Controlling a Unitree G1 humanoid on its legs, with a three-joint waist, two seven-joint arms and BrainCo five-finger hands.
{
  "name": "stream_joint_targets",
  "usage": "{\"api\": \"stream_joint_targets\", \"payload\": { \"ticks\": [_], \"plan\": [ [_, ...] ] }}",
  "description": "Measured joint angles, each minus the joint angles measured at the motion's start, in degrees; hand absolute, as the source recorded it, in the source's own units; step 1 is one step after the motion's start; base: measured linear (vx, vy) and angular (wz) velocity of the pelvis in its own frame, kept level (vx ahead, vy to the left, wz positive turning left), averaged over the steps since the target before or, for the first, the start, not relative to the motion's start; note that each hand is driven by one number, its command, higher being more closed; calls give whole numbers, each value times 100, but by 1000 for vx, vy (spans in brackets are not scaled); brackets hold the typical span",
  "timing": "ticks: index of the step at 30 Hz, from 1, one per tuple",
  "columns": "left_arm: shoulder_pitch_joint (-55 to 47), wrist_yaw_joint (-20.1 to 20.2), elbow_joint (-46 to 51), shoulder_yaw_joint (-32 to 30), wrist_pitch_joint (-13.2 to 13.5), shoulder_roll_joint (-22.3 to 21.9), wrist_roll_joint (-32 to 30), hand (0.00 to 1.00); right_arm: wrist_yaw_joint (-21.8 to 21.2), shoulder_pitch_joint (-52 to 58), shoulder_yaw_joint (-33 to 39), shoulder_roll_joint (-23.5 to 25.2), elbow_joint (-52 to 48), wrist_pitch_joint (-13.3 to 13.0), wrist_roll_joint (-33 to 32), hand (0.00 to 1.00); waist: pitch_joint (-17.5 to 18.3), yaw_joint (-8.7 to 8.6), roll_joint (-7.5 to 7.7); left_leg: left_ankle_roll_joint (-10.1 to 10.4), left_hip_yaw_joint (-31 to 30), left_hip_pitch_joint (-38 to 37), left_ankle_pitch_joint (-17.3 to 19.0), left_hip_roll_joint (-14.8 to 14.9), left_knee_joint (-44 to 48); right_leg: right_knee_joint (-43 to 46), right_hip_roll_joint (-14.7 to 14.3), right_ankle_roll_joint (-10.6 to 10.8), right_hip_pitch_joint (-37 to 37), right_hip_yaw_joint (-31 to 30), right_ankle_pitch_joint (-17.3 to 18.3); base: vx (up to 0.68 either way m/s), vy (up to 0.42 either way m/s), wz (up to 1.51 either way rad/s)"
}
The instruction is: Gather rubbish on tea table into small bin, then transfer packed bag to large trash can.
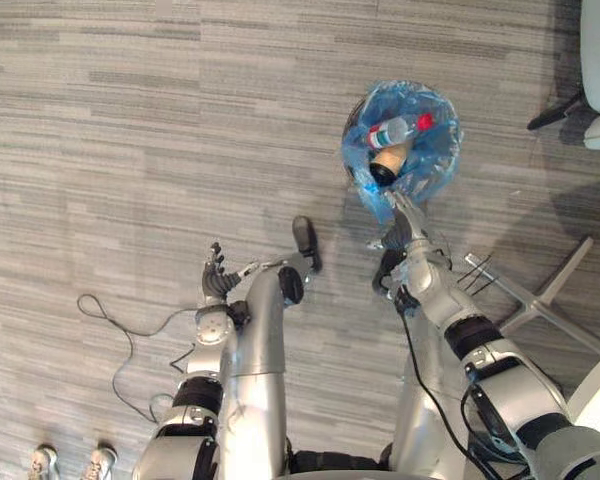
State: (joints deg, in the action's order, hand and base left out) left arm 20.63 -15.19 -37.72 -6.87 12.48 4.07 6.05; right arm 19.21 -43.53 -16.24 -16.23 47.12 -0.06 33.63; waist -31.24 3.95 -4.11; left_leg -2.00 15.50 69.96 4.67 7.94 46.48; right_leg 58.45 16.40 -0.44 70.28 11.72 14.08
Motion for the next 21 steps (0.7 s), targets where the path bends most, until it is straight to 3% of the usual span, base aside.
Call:
{"api": "stream_joint_targets", "payload": {
  "ticks": [11, 17, 21],
  "plan": [
    [82, 4, -29, -22, 5, -49, -2, 0, 81, -152, 87, -47, 21, 18, -500, 100, 2, 10, -3, -2, -53, 57, -79, 21, 1, 34, -27, -13, 32, 42, 3, -87, 6, 3],
    [77, 17, -172, 13, -180, -46, -12, 0, 93, 532, 499, 21, -1101, -127, -1164, 100, 4, -2, -1, 5, -57, -366, -97, 39, -183, -212, -76, -24, -445, 126, -36, -53, 7, -2],
    [-44, 133, -178, 298, -327, -118, -31, 0, 82, 1160, 867, 331, -1954, -192, -1797, 100, 18, -22, 30, 18, -10, -1062, -136, 36, -653, -733, -143, -15, -1198, 270, -150, -10, -3, 1]
  ]
}}
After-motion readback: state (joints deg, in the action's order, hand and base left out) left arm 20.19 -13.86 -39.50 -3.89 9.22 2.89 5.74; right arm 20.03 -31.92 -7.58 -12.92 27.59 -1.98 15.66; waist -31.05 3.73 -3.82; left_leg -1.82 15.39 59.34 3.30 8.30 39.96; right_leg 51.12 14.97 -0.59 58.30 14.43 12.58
